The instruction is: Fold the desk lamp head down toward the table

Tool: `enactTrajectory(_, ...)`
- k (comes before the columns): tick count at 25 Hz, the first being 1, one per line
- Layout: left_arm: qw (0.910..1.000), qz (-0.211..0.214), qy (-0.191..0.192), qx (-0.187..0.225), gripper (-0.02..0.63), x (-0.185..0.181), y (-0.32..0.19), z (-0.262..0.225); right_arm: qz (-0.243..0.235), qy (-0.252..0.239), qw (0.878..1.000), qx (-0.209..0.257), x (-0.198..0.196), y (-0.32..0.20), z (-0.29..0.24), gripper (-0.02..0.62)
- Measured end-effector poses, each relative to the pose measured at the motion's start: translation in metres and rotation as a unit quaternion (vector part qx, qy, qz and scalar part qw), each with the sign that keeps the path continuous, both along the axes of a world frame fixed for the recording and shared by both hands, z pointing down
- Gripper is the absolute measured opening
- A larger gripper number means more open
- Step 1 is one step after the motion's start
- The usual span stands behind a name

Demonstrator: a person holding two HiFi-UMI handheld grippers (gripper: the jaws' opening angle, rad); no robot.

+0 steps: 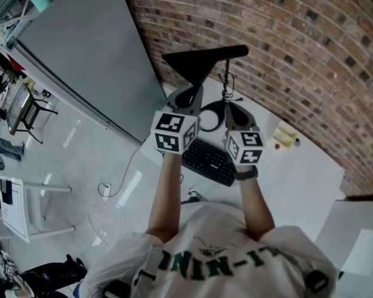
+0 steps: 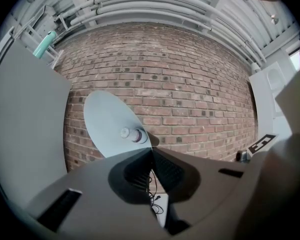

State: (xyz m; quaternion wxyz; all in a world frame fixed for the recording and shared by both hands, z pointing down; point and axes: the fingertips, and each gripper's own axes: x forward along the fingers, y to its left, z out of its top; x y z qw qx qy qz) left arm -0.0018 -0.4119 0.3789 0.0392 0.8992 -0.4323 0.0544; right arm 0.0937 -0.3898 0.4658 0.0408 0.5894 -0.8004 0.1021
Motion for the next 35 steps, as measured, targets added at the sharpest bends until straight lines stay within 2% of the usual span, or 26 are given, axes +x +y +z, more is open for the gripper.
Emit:
enactTrajectory(24, 0.9991, 0.004, 0.026, -0.034, 0.003, -0.002, 0.0, 0.026, 0.011, -0.008, 1.0, -0.011, -0.002, 0.005, 0.009, 0.002)
enactTrajectory(35, 0.9969, 0.018, 0.031, -0.07, 0.003, 0.002, -0.001, 0.058, 0.026, -0.004, 1.0, -0.017, 0.004, 0.005, 0.013, 0.002)
